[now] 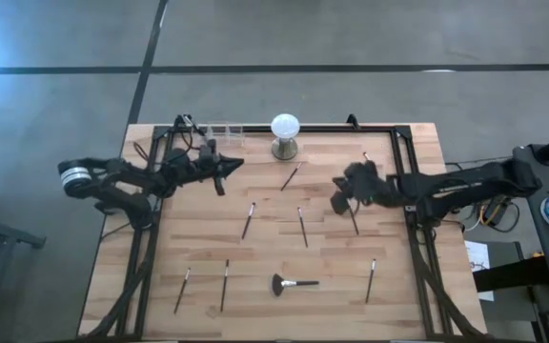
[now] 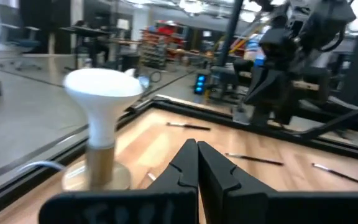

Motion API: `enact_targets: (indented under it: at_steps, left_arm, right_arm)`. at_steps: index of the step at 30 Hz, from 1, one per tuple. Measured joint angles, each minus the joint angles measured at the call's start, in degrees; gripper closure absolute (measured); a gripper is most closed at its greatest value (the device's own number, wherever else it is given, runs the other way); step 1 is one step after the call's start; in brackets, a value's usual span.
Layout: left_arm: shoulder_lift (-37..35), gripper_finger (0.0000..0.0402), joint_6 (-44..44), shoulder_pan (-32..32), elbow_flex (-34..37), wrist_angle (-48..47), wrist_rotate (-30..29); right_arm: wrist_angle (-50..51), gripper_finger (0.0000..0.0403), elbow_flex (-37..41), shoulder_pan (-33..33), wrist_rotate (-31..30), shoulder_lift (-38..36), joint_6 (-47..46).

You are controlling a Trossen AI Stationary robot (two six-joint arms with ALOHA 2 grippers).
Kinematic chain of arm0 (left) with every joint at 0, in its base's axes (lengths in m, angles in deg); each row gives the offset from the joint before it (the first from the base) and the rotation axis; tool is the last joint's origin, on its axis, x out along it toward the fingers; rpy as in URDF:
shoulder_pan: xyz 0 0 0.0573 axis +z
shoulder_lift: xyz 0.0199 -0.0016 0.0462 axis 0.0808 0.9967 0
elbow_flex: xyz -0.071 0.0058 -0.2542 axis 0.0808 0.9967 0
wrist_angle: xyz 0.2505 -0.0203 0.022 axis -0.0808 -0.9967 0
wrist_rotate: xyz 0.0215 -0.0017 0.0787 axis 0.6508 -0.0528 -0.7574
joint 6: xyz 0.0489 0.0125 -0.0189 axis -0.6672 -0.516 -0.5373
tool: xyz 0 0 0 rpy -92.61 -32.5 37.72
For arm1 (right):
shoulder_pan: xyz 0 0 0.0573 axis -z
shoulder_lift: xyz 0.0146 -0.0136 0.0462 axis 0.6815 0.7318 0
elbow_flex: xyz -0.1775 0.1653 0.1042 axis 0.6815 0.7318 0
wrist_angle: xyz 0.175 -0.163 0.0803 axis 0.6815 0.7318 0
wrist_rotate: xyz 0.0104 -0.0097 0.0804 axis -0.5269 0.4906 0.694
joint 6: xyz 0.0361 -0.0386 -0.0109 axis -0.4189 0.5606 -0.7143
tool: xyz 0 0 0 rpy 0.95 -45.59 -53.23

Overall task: Put items in baskets/containers
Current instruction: Put the eyeshadow brush into the left section of the transparent organizer

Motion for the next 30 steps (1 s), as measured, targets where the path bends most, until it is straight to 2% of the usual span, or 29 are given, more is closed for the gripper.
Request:
enact_targets:
  at_steps: [5,8,11,18,22,30]
  left_arm:
    - [3.31,0.0401,0.61,-0.46,-1.72,0.47,0.96]
    - [4.68,0.0401,0.63,-0.81,-2.28,0.45,0.99]
    - [5.82,0.0401,0.63,-1.09,-2.65,0.62,0.95]
    - [8.32,0.0401,-0.33,-1.14,-3.66,0.52,0.94]
    - [9.55,0.0401,-0.39,-1.18,-4.05,0.49,0.94]
    - [12.57,0.0401,-1.46,-1.18,-5.48,0.47,0.92]
  right_arm:
    - [15.73,0.0394,0.0,-6.64,-2.46,-0.03,-19.74]
    - [24.19,0.0394,0.0,-8.23,2.92,0.85,-30.06]
    - [28.11,0.0394,0.02,-9.78,10.57,1.11,-36.87]
    - [29.12,0.0394,0.37,-8.26,11.47,1.2,-42.51]
    - [27.45,0.0388,1.67,-3.8,10.76,3.58,-43.6]
    - [21.51,0.0326,2.69,7.17,16.12,6.51,-34.01]
